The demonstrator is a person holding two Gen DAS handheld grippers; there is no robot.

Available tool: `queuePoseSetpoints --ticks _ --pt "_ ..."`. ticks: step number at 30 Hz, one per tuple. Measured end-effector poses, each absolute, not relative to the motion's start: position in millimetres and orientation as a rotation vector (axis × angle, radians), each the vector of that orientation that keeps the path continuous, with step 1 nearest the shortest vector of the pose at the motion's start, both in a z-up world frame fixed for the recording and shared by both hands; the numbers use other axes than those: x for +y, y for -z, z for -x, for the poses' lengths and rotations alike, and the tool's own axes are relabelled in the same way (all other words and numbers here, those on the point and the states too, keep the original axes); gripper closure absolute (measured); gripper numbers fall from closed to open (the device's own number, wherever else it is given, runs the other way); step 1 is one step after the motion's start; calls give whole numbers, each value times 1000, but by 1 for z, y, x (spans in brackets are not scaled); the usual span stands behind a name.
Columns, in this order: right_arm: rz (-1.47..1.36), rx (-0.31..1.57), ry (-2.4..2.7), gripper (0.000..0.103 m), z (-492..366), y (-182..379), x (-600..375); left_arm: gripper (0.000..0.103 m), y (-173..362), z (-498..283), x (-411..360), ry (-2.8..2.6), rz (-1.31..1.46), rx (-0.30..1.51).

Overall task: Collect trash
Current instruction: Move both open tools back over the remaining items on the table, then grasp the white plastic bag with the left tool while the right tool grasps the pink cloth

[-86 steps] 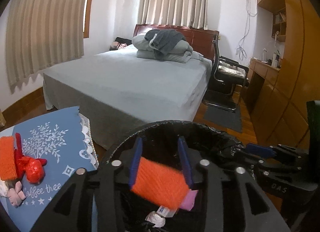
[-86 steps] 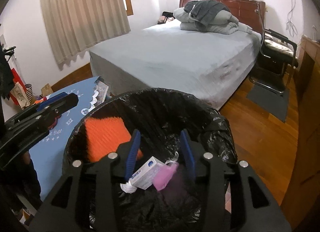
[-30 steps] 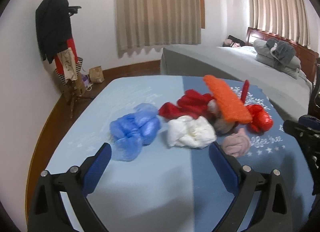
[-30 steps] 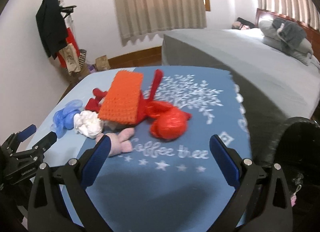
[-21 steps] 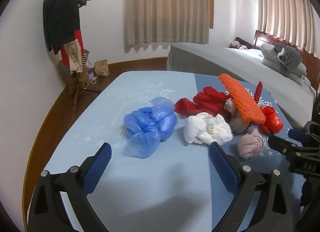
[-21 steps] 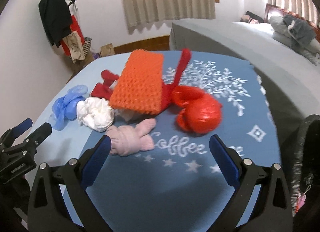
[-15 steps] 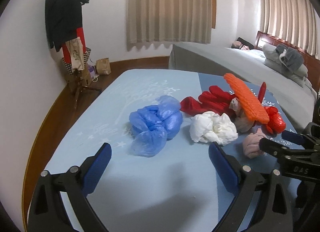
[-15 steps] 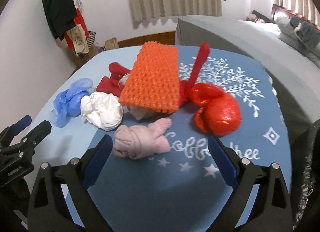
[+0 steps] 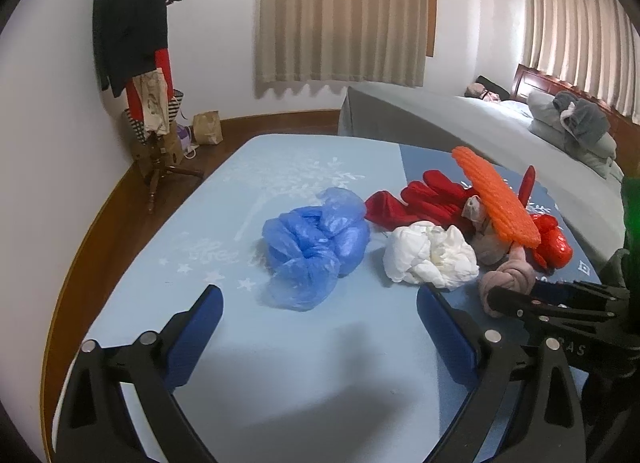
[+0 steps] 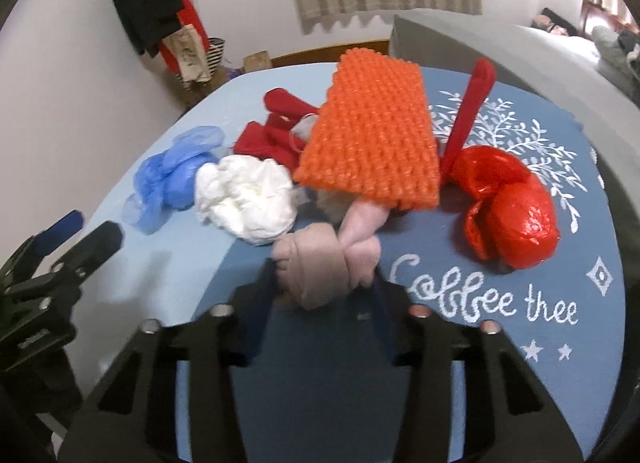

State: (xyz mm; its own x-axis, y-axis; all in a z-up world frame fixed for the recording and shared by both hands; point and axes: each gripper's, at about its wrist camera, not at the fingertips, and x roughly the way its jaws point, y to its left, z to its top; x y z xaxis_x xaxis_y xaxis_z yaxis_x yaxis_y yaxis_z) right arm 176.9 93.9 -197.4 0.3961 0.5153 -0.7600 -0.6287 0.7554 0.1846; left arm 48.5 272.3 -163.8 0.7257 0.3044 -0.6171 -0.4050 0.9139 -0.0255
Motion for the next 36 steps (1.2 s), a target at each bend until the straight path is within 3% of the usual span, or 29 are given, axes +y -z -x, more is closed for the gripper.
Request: queuePoseSetpoints --ticks 23,28,36 --pt "79 883 -608 68 -184 185 6 9 182 -146 219 -267 143 729" --pt "67 892 -602 68 -188 188 2 38 192 -156 222 -246 161 795" --pt "58 886 -610 68 -186 182 0 68 181 -144 216 -242 145 750"
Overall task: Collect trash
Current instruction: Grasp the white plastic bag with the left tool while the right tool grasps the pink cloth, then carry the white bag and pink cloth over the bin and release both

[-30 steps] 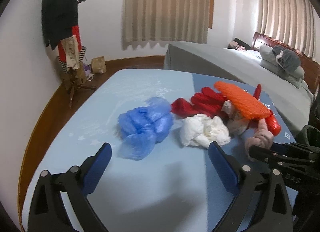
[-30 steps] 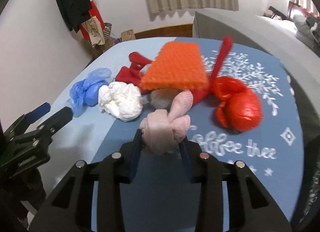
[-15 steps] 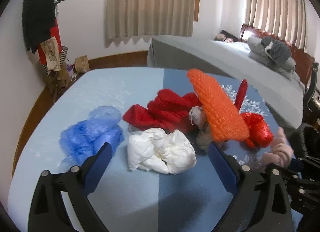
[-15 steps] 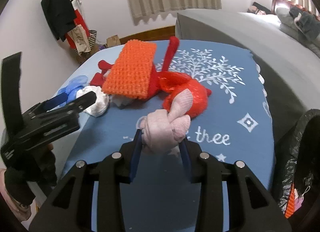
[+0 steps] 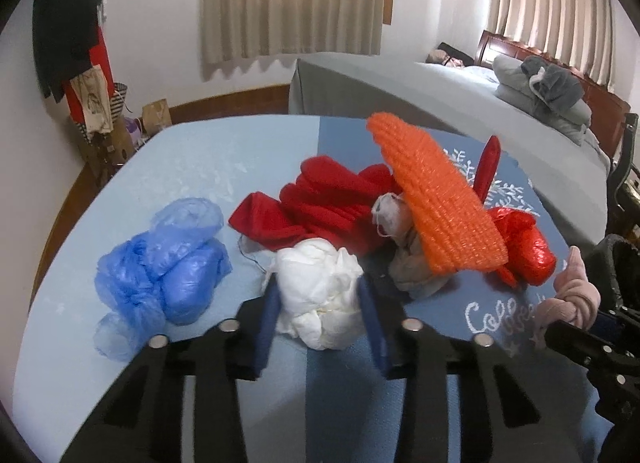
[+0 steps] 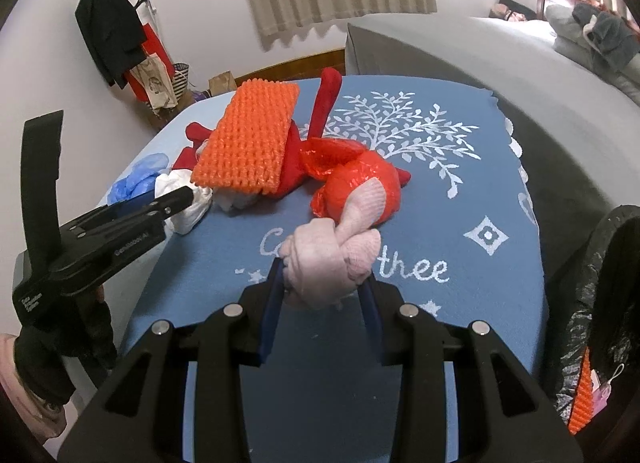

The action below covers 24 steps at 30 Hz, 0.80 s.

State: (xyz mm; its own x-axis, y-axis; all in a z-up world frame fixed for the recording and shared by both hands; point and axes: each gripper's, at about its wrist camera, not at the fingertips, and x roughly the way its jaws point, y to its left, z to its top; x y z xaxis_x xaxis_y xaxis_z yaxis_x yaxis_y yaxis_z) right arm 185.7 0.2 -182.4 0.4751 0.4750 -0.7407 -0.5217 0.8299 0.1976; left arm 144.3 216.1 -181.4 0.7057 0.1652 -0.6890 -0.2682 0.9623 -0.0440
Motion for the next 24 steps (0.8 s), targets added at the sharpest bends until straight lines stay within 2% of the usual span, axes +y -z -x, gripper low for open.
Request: queuePoseSetpoints --ticks 7,24 --pt "47 865 -618 68 -178 169 -6 74 164 -122 209 -219 167 711" --pt "37 784 -597 68 -152 125 -50 76 121 -93 151 -132 139 639"
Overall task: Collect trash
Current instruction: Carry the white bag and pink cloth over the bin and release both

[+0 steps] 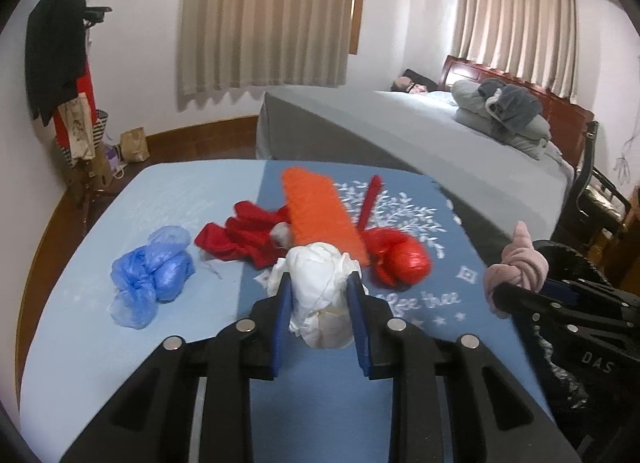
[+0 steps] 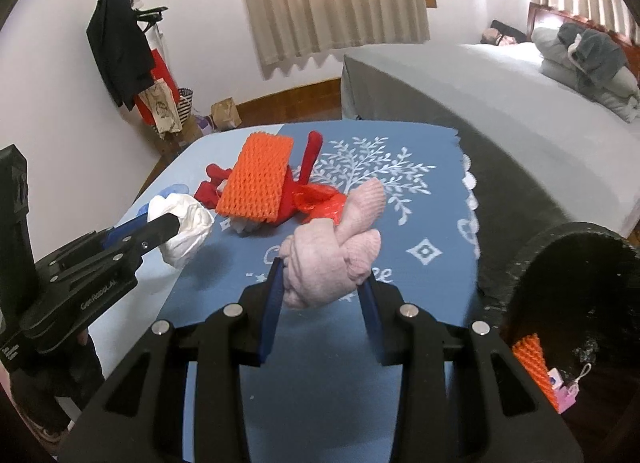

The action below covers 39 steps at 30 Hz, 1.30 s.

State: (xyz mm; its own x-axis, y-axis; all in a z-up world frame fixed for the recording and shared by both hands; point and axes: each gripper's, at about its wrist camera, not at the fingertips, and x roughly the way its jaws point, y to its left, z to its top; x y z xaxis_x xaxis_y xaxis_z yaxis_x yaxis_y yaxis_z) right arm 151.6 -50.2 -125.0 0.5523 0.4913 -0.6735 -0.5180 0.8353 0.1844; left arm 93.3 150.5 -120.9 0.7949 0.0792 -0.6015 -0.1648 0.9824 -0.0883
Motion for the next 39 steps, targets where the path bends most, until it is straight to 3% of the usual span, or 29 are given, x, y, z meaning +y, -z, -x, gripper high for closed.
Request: queuePoseSetpoints --ticks 16,39 --pt "-6 717 -474 68 -133 95 -125 76 96 -94 79 16 99 586" --pt "-72 685 -209 67 -109 98 -269 76 87 -111 -64 323 13 555"
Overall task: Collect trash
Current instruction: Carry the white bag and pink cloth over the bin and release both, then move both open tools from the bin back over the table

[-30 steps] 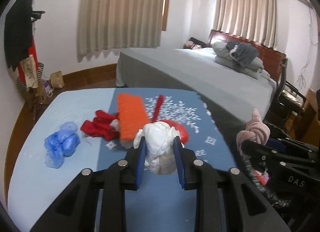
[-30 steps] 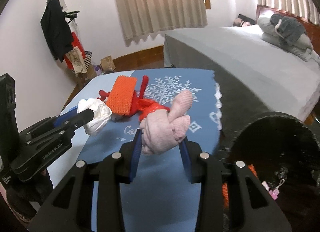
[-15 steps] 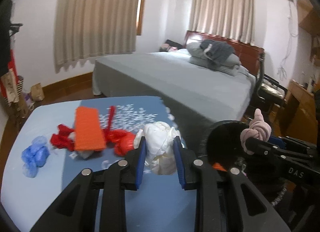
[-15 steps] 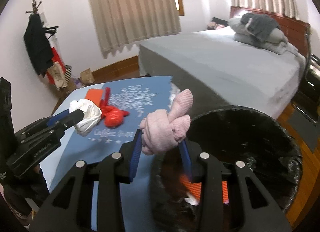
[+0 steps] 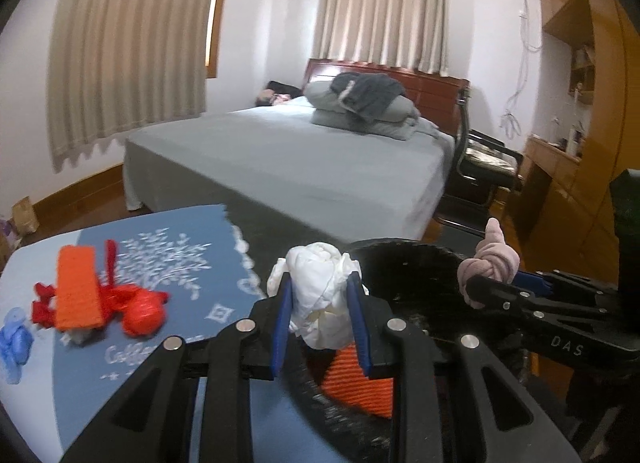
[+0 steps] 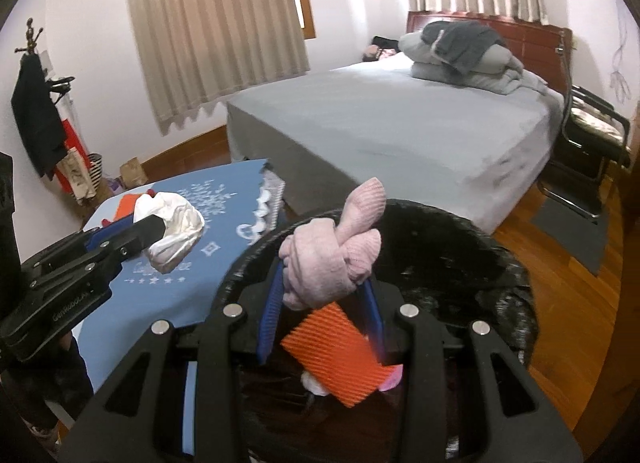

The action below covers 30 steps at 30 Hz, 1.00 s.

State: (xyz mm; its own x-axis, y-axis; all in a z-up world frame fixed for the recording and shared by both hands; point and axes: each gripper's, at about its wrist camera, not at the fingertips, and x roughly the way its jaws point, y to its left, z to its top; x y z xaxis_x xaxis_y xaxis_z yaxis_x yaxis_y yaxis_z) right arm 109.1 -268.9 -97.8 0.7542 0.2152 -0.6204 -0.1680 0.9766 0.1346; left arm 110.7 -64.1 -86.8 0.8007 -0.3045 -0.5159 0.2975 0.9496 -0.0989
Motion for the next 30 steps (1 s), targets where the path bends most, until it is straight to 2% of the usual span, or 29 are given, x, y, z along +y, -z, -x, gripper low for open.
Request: queuePoseSetpoints --ticks 12,14,15,17,19,21,23,26,30 --pt "-87 706 -128 65 -106 110 -307 75 95 -131 -107 425 2 584" --pt "-87 711 -115 60 -107 112 -310 71 98 -135 -113 450 0 596" --pt "-88 713 -106 58 -107 113 -313 64 100 -137 -115 461 1 604" --pt "-89 709 -89 47 -107 114 -316 56 104 -140 -117 474 0 619" --pt "-90 704 -77 40 -106 114 -320 45 106 -140 -117 474 -2 623" --pt "-91 698 -65 33 -106 114 -324 39 106 -139 -114 469 3 621" --pt "-91 685 -47 18 -103 113 -326 34 105 -138 -111 468 15 619" --pt "-101 663 -19 11 -100 110 -328 30 103 -138 -105 449 19 607" --pt "-118 651 -8 9 -99 106 -329 25 96 -137 -90 404 34 592"
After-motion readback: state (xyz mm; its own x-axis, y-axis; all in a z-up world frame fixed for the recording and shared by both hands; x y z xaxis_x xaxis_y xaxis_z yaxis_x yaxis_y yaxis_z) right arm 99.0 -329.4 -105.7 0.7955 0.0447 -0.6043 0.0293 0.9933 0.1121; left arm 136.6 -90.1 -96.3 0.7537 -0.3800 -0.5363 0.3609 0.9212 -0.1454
